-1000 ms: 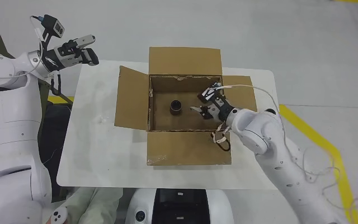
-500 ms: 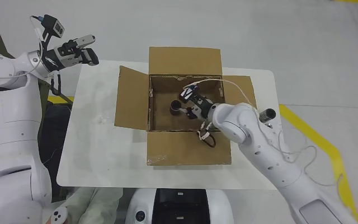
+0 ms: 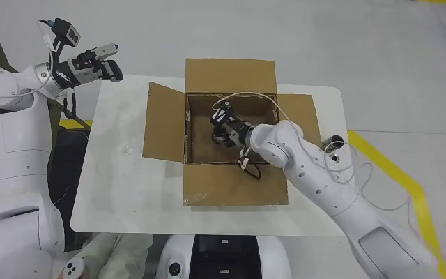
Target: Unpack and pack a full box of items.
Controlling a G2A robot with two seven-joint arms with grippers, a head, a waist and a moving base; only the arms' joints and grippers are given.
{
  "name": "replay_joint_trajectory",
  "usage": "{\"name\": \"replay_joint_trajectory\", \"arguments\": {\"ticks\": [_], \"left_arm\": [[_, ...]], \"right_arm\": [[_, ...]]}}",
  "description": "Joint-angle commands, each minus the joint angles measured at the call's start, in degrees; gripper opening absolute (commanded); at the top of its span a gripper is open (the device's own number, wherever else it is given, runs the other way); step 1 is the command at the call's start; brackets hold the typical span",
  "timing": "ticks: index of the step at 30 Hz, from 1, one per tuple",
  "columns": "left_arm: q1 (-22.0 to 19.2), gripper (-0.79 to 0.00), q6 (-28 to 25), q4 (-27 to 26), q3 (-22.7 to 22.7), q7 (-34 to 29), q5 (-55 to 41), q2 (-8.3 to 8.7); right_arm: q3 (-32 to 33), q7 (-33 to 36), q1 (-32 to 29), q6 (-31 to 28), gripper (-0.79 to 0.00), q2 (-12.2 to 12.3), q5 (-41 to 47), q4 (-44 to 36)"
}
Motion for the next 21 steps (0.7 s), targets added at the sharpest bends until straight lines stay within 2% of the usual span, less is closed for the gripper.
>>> {"name": "replay_joint_trajectory", "arguments": {"ticks": [1,21], "left_arm": [[0.00,0.000,0.00,0.00,0.00,0.00,0.00,0.00],[0.00,0.000,0.00,0.00,0.00,0.00,0.00,0.00]], "right_arm": [[-0.53,-0.14,0.66,0.09,-0.219,-0.51,0.23,1.30],[-5.72,-0.44,6.25,-0.77,-0.129,-5.99,2.76,13.37]]}}
